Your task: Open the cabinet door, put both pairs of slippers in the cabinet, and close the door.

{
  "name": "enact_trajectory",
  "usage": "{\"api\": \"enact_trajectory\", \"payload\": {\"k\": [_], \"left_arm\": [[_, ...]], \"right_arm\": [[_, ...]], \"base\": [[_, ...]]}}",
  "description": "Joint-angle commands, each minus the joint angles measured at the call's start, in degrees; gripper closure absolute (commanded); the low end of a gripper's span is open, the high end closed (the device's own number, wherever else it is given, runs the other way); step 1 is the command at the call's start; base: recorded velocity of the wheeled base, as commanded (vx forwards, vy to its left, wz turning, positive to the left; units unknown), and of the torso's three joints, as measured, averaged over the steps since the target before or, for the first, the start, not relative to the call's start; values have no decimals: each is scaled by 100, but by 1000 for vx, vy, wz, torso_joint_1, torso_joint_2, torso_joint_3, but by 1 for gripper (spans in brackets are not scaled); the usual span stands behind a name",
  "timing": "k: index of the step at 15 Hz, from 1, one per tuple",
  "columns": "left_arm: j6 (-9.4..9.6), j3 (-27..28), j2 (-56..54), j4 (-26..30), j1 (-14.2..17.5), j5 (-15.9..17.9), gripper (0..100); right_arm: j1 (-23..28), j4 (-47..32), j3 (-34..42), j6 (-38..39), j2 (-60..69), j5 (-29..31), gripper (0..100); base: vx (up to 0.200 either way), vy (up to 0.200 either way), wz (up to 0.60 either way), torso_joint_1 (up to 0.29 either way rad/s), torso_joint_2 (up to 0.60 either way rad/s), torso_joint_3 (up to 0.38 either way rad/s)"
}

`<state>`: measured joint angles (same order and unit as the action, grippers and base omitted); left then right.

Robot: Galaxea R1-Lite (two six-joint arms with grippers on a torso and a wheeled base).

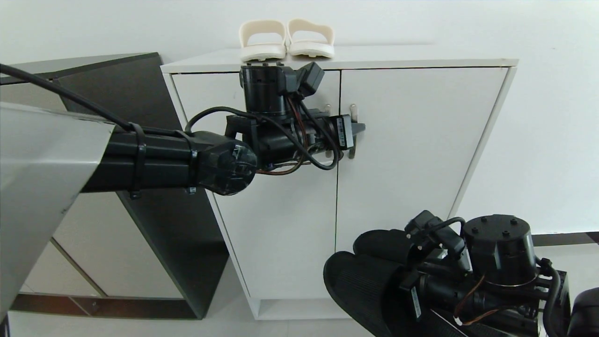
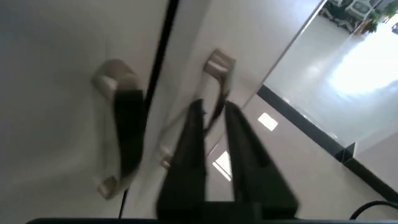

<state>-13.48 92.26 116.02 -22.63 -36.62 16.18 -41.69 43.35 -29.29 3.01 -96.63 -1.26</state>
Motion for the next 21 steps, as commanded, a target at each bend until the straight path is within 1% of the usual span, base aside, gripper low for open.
{"api": "enact_trajectory", "payload": {"k": [1,4,5,7,11,12,13,15,19,21], "left_arm": [[-5,-156,-114,-31,-12,35,100],[4,-938,-686,-84,-47,123,100],[4,-1263,-897,-225,-65,175,100],[-5,-1746,-1196,-559,-91,184,100],[-23,-2467,-1846,-655,-91,193,100],[-128,-2493,-1934,-682,-56,193,100],[-207,-2414,-1890,-682,129,219,100],[-225,-2063,-1600,-673,436,342,100],[-225,-1386,-1064,-629,489,316,100],[-216,-1078,-853,-488,489,298,100]], "right_arm": [[-6,77,134,-90,83,-200,100],[3,191,530,-292,479,-1052,100],[3,191,653,-424,576,-1325,100],[-6,130,759,-538,663,-1492,100],[-14,121,829,-547,690,-1676,100],[-14,130,829,-547,681,-1676,100],[-14,130,829,-547,655,-1676,100],[-14,130,829,-547,655,-1676,100],[-14,139,820,-556,663,-1659,100],[-6,147,820,-556,655,-1659,100]], "base": [[0,0,0,0,0,0],[0,0,0,0,0,0],[0,0,0,0,0,0],[0,0,0,0,0,0],[0,0,0,0,0,0],[0,0,0,0,0,0],[0,0,0,0,0,0],[0,0,0,0,0,0],[0,0,0,0,0,0],[0,0,0,0,0,0]]}}
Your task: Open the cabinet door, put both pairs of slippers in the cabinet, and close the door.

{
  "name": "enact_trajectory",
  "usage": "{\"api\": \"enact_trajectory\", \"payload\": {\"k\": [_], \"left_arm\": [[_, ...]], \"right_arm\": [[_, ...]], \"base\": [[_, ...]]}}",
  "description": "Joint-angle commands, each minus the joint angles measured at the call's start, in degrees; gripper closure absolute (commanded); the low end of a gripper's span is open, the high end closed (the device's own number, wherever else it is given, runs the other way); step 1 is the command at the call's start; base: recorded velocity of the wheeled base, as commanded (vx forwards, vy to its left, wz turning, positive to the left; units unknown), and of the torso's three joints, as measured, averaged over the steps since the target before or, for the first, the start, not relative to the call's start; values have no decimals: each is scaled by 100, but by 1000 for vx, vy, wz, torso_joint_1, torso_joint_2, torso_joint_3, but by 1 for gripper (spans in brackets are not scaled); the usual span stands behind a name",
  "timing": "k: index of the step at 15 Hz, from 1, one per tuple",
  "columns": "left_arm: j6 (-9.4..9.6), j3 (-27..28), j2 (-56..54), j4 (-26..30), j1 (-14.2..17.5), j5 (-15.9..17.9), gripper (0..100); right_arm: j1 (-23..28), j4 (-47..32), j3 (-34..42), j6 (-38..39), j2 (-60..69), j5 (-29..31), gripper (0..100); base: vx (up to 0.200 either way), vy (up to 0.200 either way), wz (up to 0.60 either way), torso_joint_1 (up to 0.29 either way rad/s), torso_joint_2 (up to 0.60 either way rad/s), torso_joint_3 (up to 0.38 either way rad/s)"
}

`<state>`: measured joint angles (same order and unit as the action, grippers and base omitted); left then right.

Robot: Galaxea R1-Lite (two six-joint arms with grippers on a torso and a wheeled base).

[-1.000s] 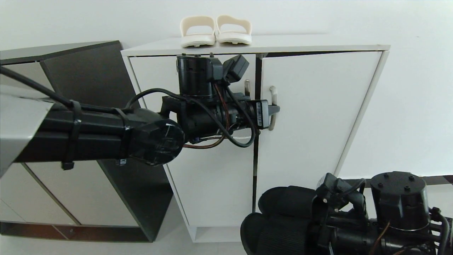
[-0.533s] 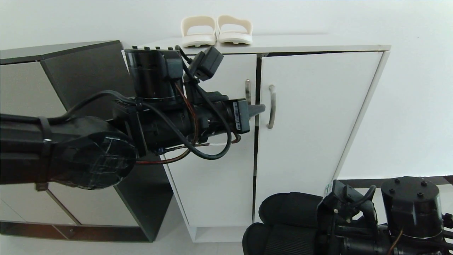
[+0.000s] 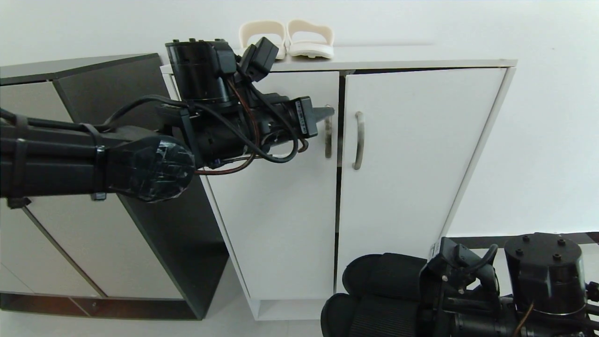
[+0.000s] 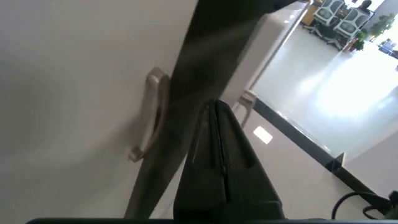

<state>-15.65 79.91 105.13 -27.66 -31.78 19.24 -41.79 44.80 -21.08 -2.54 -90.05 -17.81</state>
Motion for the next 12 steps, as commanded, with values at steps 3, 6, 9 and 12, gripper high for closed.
{"api": "enact_trajectory", "payload": {"k": [3,6,9,12], "left_arm": [[1,561,438,314,5,-8,100],[1,781,614,340,5,-8,100],[1,1071,763,331,-39,19,100],[10,1299,930,323,-74,19,100]], "right_arm": [[4,2,-2,-10,-21,-3,100],[4,2,-2,-1,-48,6,100],[4,2,-10,-10,-83,6,100],[-101,-15,77,-10,-74,-12,100]], "base": [[0,0,0,0,0,0],[0,0,0,0,0,0],[0,0,0,0,0,0],[0,0,0,0,0,0]]}}
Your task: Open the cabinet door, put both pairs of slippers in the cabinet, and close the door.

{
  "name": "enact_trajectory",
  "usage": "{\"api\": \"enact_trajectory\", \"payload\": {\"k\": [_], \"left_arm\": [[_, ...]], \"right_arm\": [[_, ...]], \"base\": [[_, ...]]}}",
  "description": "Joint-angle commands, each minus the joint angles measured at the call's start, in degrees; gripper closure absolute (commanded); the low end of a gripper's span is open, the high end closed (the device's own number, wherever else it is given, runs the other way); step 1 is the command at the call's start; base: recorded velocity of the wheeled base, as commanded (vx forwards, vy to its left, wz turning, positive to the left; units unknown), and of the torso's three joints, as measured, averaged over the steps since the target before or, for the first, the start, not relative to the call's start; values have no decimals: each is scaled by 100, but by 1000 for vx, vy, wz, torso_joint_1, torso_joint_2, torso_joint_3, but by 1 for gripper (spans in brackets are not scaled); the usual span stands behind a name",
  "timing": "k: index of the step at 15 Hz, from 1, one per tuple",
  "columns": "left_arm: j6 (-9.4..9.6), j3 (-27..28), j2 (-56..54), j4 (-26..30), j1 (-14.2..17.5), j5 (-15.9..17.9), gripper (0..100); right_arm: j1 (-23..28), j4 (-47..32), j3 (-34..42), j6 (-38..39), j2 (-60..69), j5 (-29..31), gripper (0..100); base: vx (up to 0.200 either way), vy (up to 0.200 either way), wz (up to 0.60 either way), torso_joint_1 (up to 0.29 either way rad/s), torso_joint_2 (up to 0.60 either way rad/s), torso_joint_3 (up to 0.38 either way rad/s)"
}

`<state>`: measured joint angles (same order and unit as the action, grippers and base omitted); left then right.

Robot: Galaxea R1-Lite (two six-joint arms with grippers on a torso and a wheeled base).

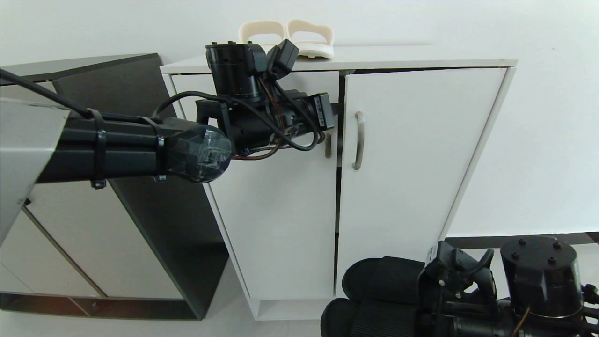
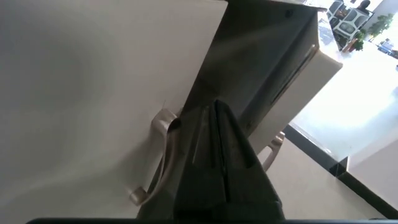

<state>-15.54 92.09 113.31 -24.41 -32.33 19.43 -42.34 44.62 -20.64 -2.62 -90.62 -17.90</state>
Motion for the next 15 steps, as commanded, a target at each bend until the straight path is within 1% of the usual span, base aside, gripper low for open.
{"api": "enact_trajectory", "payload": {"k": [1,3,5,6,7,9,10,11,12,13,14,15], "left_arm": [[-1,99,139,-3,-28,-1,100],[-1,81,130,-3,-98,-10,100],[16,20,86,-12,-168,-36,100],[43,-95,-20,-29,-327,-80,100],[130,-341,-222,-47,-538,-177,100],[324,-789,-582,-108,-1030,-229,100],[350,-938,-670,-161,-1390,-238,100],[377,-956,-652,-161,-1750,-247,100],[412,-921,-573,-170,-2014,-308,100],[508,-859,-477,-179,-2137,-484,100],[746,-842,-485,-249,-2128,-748,100],[842,-850,-591,-354,-1961,-1099,100]], "right_arm": [[-99,3,42,-2,-17,-3,100],[-126,3,69,-2,-17,-3,100],[-231,-6,86,-2,-8,5,100],[-380,-6,121,-2,10,14,100],[-468,3,209,-19,27,14,100],[-600,3,288,-142,36,14,100],[-688,3,297,-169,36,23,100],[-794,3,297,-169,36,49,100],[-855,29,271,-169,27,137,100],[-873,56,201,-142,27,287,100],[-864,56,69,-46,-8,498,100],[-837,38,-160,201,-69,805,100]], "base": [[0,0,0,0,0,0],[0,0,0,0,0,0],[-200,0,0,7,2,2],[-200,0,0,2,-2,2],[-200,0,0,-2,2,7],[-200,0,0,0,-2,5],[-200,0,0,2,2,2],[-200,0,0,2,2,2],[-200,0,0,-2,2,2],[-200,0,0,-2,-2,2],[0,0,0,0,0,0],[0,0,0,0,0,0]]}}
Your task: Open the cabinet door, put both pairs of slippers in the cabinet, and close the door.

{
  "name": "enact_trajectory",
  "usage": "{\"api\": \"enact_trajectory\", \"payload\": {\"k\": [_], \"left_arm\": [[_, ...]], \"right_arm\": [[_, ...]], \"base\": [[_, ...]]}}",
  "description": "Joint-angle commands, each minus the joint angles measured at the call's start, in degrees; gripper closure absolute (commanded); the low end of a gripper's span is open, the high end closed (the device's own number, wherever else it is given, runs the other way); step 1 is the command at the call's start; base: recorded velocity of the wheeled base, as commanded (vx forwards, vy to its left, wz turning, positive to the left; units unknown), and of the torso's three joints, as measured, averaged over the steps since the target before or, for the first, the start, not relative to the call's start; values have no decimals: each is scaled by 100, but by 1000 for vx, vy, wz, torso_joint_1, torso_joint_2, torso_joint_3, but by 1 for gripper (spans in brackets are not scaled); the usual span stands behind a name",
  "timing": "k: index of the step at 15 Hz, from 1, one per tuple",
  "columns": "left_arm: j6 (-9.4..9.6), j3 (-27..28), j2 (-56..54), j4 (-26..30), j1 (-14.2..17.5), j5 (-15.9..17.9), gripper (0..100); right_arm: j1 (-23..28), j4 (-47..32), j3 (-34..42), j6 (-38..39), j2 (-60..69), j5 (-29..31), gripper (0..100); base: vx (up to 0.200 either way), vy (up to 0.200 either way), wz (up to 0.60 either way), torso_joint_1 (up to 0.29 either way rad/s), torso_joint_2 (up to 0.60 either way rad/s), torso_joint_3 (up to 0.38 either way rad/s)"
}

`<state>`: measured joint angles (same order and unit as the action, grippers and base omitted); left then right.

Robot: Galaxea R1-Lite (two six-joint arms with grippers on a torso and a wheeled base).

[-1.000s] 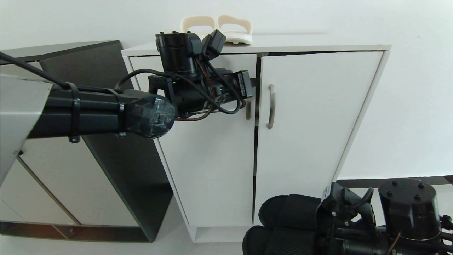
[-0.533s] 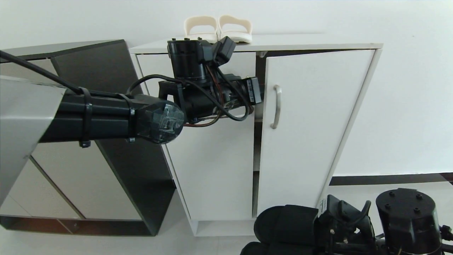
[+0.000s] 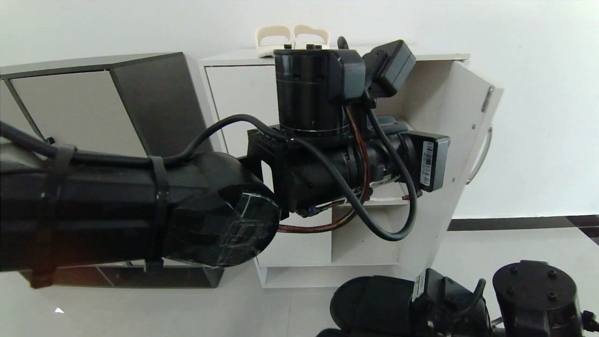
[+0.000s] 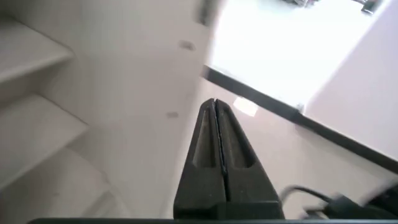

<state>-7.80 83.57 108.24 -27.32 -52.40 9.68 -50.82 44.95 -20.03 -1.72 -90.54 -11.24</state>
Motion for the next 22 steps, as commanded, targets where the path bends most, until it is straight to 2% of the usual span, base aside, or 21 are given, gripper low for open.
{"api": "enact_trajectory", "payload": {"k": [1,3,5,6,7,8,9,10,11,12,13,14,15,16,17,18,19,20,21,22], "left_arm": [[77,-51,-383,16,318,-564,100],[103,-429,-1138,341,924,-1047,100],[306,-1879,-2703,772,1680,-1372,100],[385,-2398,-3309,895,1917,-1504,100],[490,-3127,-4329,948,2471,-1794,100],[490,-3751,-5173,1009,3025,-1926,100],[499,-4208,-5753,1097,3385,-1952,100],[517,-4938,-6860,1370,3965,-2102,100],[543,-5201,-7449,1554,4229,-2313,100],[657,-5491,-8020,1818,4475,-2752,100],[745,-5852,-8600,2046,4853,-3227,100],[763,-6230,-9093,2205,5301,-3218,100],[833,-6546,-9514,2319,5547,-3069,100],[1141,-7047,-10323,2565,5679,-2576,100],[1211,-7399,-10323,2398,5688,-2339,100],[1211,-7768,-10323,1897,5679,-2067,100],[1308,-8163,-10429,1765,5494,-1302,100],[1316,-8198,-10437,1765,5468,-1232,100],[1431,-8242,-10824,2811,5240,-388,100],[1246,-8242,-10815,2793,5240,-353,100]], "right_arm": [[20,14,-537,523,-245,605,100],[116,-3,-1100,901,-711,1599,100],[345,14,-1847,998,-1405,2908,100],[459,14,-2102,1068,-1634,3321,100],[582,14,-2515,1156,-1906,4024,100],[723,14,-2761,1227,-2038,4341,100],[784,14,-2831,1244,-2055,4394,100],[837,14,-2866,1244,-2029,4429,100],[855,14,-2840,1235,-2003,4429,100],[864,14,-2831,1235,-1994,4429,100],[864,14,-2831,1235,-1985,4437,100],[864,14,-2822,1235,-1968,4446,100],[855,14,-2796,1227,-1950,4446,100],[855,23,-2787,1218,-1950,4446,100],[855,32,-2778,1218,-1941,4446,100],[855,49,-2743,1227,-1924,4446,100],[855,58,-2743,1218,-1897,4429,100],[855,58,-2743,1227,-1897,4420,100],[855,84,-2708,1218,-1897,4411,100],[855,111,-2699,1218,-1906,4402,100]], "base": [[0,0,0,0,0,0],[0,0,0,0,0,0],[0,0,0,0,0,0],[0,0,0,0,0,0],[0,0,0,0,0,0],[0,0,0,0,0,0],[0,0,0,0,0,0],[0,0,0,0,0,0],[0,0,0,0,0,0],[0,0,0,0,0,0],[0,0,0,0,0,0],[0,0,0,0,0,0],[0,0,0,0,0,0],[0,0,0,0,0,0],[0,0,0,0,0,0],[0,0,0,0,0,0],[0,0,0,0,0,0],[0,0,0,0,0,0],[0,0,0,0,0,0],[0,0,0,0,0,0]]}}
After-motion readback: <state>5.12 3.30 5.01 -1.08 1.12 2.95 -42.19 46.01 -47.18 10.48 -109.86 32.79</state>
